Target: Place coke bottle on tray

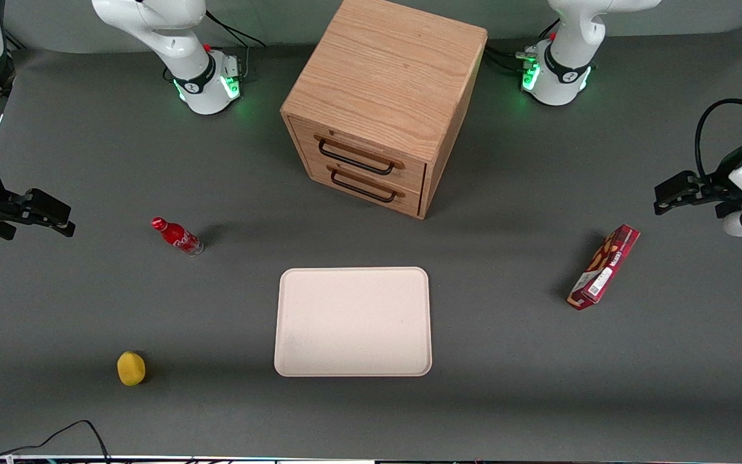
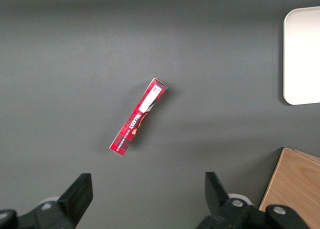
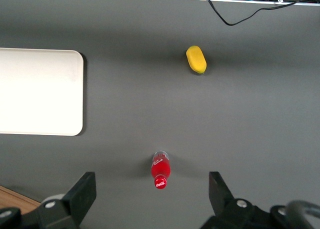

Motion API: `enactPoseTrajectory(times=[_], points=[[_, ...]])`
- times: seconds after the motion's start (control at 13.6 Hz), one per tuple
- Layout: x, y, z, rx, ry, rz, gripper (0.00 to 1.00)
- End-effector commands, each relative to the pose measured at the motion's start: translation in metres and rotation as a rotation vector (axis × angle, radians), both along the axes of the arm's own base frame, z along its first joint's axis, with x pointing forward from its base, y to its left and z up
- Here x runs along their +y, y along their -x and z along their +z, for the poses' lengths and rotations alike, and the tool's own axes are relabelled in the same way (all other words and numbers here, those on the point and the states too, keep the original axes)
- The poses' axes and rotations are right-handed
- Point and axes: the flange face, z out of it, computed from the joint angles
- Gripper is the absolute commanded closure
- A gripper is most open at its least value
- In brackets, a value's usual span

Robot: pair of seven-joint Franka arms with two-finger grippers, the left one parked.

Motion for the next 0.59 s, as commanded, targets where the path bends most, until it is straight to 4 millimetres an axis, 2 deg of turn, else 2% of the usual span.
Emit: enactPoseTrajectory(times=[0.0, 0.22, 0.52], points=[[-0.003, -0.003, 0.003, 0.006, 0.010, 0.006, 0.00], [0.002, -0.005, 0.000, 0.009, 0.011, 0.011, 0.00], [0.002, -0.009, -0.013, 0.034, 0.010, 0.019, 0.00]])
